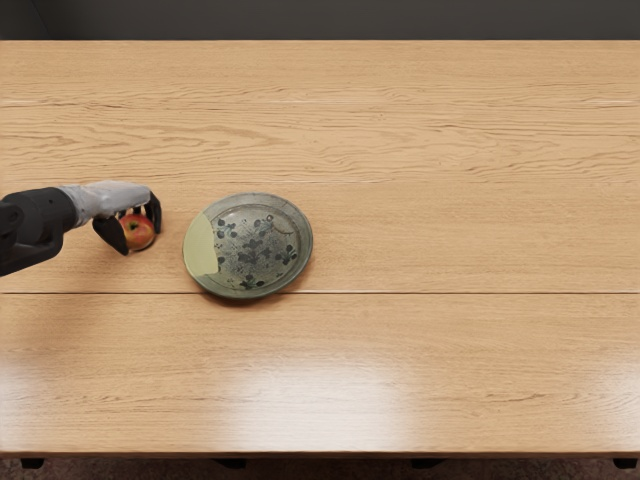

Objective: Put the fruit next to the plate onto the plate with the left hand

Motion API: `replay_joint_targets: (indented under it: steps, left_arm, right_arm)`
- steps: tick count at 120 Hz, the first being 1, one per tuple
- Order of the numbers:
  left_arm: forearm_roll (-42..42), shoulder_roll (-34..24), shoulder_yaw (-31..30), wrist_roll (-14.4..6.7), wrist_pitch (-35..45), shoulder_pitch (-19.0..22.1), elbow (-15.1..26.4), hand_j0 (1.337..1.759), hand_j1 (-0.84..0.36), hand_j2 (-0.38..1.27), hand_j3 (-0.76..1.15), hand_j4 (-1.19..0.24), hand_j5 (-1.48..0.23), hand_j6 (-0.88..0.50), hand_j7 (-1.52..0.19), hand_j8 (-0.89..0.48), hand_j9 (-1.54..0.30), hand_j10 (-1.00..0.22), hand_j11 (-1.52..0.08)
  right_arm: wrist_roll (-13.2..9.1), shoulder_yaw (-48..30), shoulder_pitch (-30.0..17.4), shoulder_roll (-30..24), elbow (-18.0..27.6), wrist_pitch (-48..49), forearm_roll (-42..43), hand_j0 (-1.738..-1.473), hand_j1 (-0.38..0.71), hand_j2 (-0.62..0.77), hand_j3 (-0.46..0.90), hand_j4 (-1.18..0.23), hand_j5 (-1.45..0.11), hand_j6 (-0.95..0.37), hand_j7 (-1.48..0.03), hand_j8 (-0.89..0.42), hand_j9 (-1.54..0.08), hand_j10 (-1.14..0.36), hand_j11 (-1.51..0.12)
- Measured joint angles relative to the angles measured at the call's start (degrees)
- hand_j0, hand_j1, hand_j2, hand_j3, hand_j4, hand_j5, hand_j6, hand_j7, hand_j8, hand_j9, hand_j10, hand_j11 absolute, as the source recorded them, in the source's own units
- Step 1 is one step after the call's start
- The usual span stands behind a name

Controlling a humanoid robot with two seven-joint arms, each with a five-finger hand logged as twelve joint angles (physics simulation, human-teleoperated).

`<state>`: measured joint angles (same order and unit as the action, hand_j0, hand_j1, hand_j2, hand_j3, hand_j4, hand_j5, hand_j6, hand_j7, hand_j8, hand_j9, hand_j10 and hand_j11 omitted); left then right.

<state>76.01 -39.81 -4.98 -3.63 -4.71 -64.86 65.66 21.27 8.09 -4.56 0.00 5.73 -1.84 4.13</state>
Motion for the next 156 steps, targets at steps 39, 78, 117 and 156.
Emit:
replay_joint_targets:
  steps: [39, 78, 117, 156]
  left_arm:
    - [-0.43, -0.44, 0.72, -0.04, -0.06, -4.56, 0.72, 1.653, -0.23, 0.27, 0.00, -0.68, -0.93, -0.44, -0.93, -0.48, -0.93, -0.69, -0.93]
    - [-1.55, 3.93, 1.03, -0.02, -1.00, -11.65, 7.14, 1.655, -0.26, 0.34, 0.00, -0.67, -0.94, -0.44, -0.92, -0.46, -0.92, -0.69, -0.91]
    - [-3.09, 8.65, 1.36, 0.55, -1.79, -6.60, 9.43, 1.656, -0.31, 0.43, 0.00, -0.63, -0.96, -0.42, -0.92, -0.44, -0.91, -0.69, -0.91]
    - [-2.92, 11.06, 1.54, 0.61, -1.51, -3.63, 7.52, 1.654, -0.28, 0.33, 0.00, -0.67, -0.93, -0.44, -0.92, -0.45, -0.92, -0.68, -0.92]
  right_arm:
    - [0.00, 0.00, 0.01, 0.00, -0.01, 0.00, 0.00, -1.658, -0.31, -0.01, 0.00, -0.04, -0.05, -0.04, -0.05, -0.04, -0.05, -0.04, -0.05]
    - [0.00, 0.00, 0.02, 0.00, 0.00, 0.00, 0.00, -1.658, -0.31, -0.01, 0.00, -0.04, -0.05, -0.04, -0.05, -0.04, -0.05, -0.03, -0.05]
    - [0.00, 0.00, 0.02, 0.00, -0.01, 0.00, 0.00, -1.658, -0.31, -0.01, 0.00, -0.04, -0.05, -0.04, -0.05, -0.04, -0.05, -0.04, -0.05]
    - [0.00, 0.00, 0.01, 0.00, -0.01, 0.00, 0.00, -1.658, -0.31, -0.01, 0.00, -0.04, -0.05, -0.04, -0.05, -0.04, -0.05, -0.04, -0.05]
